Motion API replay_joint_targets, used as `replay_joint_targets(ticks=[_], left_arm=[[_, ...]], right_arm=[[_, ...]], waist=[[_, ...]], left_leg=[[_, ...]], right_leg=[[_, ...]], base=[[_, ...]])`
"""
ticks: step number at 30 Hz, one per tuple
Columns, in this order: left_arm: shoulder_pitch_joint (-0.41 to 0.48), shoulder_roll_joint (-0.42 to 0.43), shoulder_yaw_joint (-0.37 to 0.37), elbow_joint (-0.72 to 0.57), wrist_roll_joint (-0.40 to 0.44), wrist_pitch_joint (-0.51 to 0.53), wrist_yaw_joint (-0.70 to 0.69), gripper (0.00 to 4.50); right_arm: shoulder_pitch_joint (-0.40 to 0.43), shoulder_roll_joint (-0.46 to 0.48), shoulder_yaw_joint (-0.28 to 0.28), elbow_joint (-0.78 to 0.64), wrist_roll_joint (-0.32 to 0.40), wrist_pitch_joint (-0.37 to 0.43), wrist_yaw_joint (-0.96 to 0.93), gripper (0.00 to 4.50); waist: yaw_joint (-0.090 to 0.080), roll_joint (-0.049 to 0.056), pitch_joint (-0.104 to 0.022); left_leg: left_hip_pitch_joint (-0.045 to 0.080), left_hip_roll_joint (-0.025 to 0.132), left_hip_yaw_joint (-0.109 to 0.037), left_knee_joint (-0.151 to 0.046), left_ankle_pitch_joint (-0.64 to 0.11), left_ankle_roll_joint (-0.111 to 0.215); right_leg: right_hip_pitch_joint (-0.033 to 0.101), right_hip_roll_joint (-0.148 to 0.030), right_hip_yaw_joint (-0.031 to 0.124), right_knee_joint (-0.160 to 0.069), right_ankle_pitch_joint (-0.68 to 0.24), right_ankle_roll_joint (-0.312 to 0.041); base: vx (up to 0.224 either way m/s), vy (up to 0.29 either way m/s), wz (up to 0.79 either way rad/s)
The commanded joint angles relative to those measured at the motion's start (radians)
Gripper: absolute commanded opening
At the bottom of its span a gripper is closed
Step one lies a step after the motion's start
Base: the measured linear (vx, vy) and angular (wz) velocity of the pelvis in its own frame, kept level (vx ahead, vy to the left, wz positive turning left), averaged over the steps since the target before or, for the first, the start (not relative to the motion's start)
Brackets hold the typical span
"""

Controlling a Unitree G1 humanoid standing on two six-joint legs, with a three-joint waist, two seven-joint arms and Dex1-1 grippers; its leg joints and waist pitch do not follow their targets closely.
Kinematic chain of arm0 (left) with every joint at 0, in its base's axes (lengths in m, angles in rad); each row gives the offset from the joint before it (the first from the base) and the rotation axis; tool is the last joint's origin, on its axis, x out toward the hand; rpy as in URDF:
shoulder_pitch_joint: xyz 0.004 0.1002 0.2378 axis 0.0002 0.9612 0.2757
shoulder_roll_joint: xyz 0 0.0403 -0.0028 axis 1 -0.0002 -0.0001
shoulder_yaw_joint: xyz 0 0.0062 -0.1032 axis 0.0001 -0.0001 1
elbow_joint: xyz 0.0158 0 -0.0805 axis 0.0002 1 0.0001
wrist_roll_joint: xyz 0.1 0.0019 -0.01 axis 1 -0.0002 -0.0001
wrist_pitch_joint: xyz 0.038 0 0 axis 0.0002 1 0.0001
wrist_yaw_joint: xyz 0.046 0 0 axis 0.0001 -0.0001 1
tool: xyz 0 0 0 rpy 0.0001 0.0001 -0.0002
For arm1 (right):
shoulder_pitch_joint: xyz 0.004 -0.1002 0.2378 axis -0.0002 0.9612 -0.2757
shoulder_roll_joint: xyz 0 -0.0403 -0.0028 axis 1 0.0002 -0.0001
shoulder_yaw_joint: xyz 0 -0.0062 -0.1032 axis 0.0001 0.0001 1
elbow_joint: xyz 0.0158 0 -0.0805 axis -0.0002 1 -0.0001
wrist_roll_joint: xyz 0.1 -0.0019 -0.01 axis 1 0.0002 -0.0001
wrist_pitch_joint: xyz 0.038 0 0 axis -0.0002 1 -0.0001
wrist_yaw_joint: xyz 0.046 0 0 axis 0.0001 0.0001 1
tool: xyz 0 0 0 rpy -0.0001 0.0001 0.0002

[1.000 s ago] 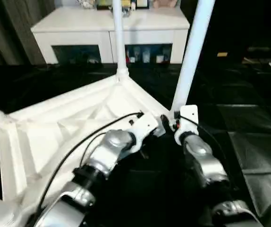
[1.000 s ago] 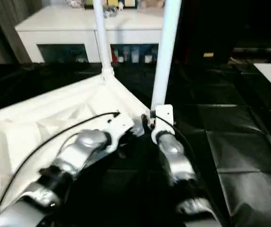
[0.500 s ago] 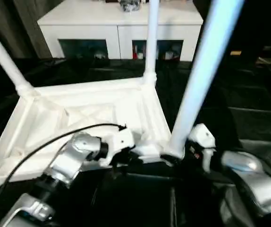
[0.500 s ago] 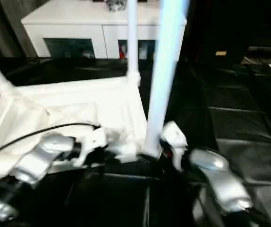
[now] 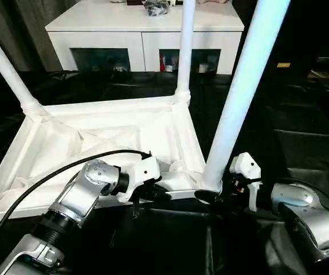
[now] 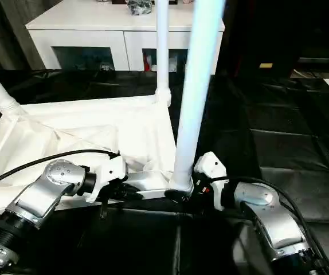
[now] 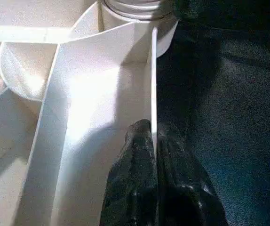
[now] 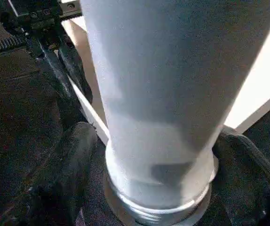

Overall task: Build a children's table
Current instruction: Rotate leg to tighten

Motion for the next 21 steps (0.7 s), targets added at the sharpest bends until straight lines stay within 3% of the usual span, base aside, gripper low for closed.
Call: replay_joint_targets(ticks=[1,7,15,17,21], left_arm=[[-0.002,0.005,-0.012,-0.001,-0.01,0.009,-0.02,0.0],[-0.001,0.008,-0.013,-0.003,-0.008,0.015,-0.027,0.0],[0.002,0.005,-0.012,0.002,-0.002,0.032,-0.007,0.0],[-0.007,-0.036,0.016,0.022,0.003,0.07,0.079,0.0],[-0.03,-0.105,0.047,0.059,0.023,0.116,0.211,0.0]], right_arm=[[0.0,-0.002,0.008,-0.012,0.009,0.009,0.028,3.34],[0.008,-0.007,0.012,-0.005,-0.003,0.01,0.032,2.78],[-0.003,0.028,0.018,0.07,-0.067,-0.009,-0.053,2.72],[-0.034,0.086,0.001,0.147,-0.117,-0.011,-0.191,2.72],[-0.08,0.192,-0.052,0.232,-0.123,0.025,-0.376,2.7]], waist=[[0.002,-0.012,-0.048],[0.002,-0.011,-0.047],[0.001,-0.011,-0.047],[-0.006,-0.014,-0.039],[-0.022,-0.014,-0.035]], left_leg=[[-0.004,0.049,-0.013,-0.068,-0.103,0.102],[-0.002,0.049,-0.013,-0.07,-0.123,0.093],[-0.002,0.049,-0.012,-0.069,-0.12,0.09],[-0.001,0.046,-0.012,-0.075,-0.182,0.065],[0.004,0.043,-0.017,-0.082,-0.249,0.015]], right_leg=[[0.054,-0.06,0.052,-0.055,-0.078,-0.265],[0.054,-0.059,0.052,-0.057,-0.101,-0.262],[0.053,-0.06,0.052,-0.055,-0.095,-0.267],[0.051,-0.059,0.051,-0.067,-0.194,-0.248],[0.046,-0.058,0.05,-0.081,-0.333,-0.205]], base=[[0.0,0.0,0.0],[0.0,0.0,0.0],[0.0,0.0,0.0],[0.0,0.0,0.0],[0.0,0.0,0.0]])
